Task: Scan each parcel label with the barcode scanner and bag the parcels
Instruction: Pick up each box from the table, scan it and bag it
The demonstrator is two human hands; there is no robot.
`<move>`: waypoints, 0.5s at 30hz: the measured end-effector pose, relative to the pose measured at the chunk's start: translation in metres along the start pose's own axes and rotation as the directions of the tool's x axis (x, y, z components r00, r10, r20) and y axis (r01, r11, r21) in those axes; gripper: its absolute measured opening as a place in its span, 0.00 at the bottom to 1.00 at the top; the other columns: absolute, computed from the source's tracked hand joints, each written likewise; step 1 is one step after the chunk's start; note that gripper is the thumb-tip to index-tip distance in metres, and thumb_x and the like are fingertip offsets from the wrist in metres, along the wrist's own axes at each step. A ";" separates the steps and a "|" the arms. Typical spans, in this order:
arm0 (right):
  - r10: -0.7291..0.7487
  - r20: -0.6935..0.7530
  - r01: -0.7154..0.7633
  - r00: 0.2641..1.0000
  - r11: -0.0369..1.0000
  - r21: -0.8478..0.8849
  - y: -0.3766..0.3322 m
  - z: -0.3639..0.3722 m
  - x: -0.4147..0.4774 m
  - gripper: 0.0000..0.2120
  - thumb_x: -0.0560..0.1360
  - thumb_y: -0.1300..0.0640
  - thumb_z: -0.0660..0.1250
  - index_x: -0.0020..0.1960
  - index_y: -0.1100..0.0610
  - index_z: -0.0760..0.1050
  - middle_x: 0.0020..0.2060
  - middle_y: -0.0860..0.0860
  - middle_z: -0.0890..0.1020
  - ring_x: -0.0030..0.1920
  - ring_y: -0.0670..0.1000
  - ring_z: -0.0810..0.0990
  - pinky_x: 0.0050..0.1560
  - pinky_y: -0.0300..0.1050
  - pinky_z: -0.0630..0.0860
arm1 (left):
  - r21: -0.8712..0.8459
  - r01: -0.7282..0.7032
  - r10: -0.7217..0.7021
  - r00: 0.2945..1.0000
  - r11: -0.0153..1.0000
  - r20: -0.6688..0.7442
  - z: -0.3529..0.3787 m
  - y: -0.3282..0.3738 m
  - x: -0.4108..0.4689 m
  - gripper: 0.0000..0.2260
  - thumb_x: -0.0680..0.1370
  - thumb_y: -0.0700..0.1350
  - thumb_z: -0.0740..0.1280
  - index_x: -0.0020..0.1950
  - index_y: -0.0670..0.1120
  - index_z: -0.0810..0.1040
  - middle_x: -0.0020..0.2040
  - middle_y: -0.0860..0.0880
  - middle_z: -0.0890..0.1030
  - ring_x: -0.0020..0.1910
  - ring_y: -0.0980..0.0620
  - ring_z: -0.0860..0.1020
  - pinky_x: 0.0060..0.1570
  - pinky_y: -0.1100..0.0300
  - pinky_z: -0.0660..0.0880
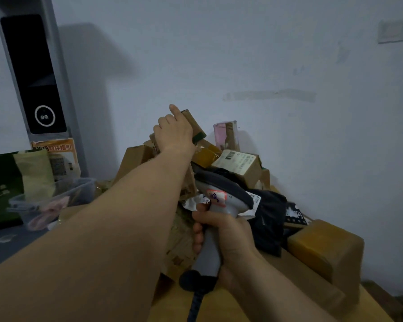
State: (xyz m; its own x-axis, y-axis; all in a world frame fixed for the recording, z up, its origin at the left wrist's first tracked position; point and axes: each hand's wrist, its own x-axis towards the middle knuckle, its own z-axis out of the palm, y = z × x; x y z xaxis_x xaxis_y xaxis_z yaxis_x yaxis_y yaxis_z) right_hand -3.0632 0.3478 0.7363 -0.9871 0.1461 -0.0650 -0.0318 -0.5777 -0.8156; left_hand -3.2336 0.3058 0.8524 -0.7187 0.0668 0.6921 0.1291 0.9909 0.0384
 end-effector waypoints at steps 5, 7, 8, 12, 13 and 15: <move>0.021 -0.032 -0.021 0.999 1.000 -0.008 -0.004 0.000 -0.003 0.07 0.72 0.68 0.68 0.37 0.63 0.74 0.24 0.54 0.74 0.20 0.49 0.70 0.23 0.40 0.68 | -0.135 0.001 -0.005 1.000 0.991 -0.030 -0.019 -0.006 -0.006 0.42 0.70 0.57 0.75 0.73 0.38 0.58 0.67 0.39 0.69 0.66 0.42 0.68 0.59 0.51 0.70; 0.019 -0.045 -0.019 0.999 1.000 -0.002 -0.006 0.002 -0.010 0.07 0.73 0.68 0.67 0.37 0.63 0.73 0.24 0.54 0.74 0.20 0.48 0.70 0.23 0.40 0.68 | -0.214 0.033 -0.032 0.999 0.976 0.010 -0.035 -0.009 -0.014 0.40 0.69 0.55 0.75 0.71 0.40 0.59 0.66 0.40 0.69 0.66 0.43 0.67 0.58 0.51 0.70; 0.018 -0.049 -0.018 0.999 1.000 -0.001 -0.007 0.003 -0.016 0.07 0.74 0.67 0.67 0.38 0.62 0.73 0.24 0.54 0.74 0.20 0.48 0.70 0.22 0.39 0.68 | -0.256 0.053 -0.049 0.999 0.965 0.023 -0.044 -0.011 -0.019 0.40 0.68 0.55 0.76 0.71 0.40 0.60 0.66 0.41 0.69 0.66 0.43 0.67 0.58 0.51 0.71; 0.007 -0.075 -0.006 0.997 1.000 0.003 -0.013 0.010 -0.045 0.09 0.76 0.66 0.65 0.37 0.61 0.71 0.22 0.52 0.73 0.20 0.46 0.69 0.21 0.36 0.67 | -0.400 0.129 -0.111 0.992 0.907 0.068 -0.086 -0.022 -0.050 0.41 0.67 0.55 0.76 0.71 0.41 0.59 0.66 0.42 0.68 0.67 0.43 0.66 0.58 0.49 0.71; 0.003 -0.085 -0.003 0.996 1.000 -0.002 -0.014 0.012 -0.054 0.10 0.76 0.66 0.65 0.36 0.61 0.71 0.22 0.51 0.73 0.20 0.46 0.69 0.20 0.36 0.67 | -0.434 0.148 -0.128 0.989 0.889 0.075 -0.097 -0.028 -0.060 0.41 0.67 0.56 0.76 0.71 0.41 0.60 0.66 0.42 0.68 0.67 0.43 0.66 0.58 0.48 0.71; 0.002 -0.102 -0.002 0.995 1.000 0.000 -0.013 0.014 -0.074 0.10 0.75 0.66 0.65 0.35 0.60 0.71 0.22 0.51 0.74 0.20 0.46 0.69 0.20 0.36 0.67 | -0.514 0.198 -0.169 0.980 0.835 0.103 -0.120 -0.042 -0.078 0.42 0.66 0.56 0.77 0.71 0.41 0.60 0.66 0.42 0.69 0.67 0.43 0.66 0.59 0.48 0.72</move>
State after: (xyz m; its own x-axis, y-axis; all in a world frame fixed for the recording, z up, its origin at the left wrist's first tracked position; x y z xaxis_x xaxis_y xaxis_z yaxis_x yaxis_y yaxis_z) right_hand -2.9915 0.3334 0.7598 -0.9662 0.2257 -0.1248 -0.0295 -0.5777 -0.8157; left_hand -3.1014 0.2453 0.8835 -0.7966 -0.0904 0.5977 0.3164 0.7802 0.5396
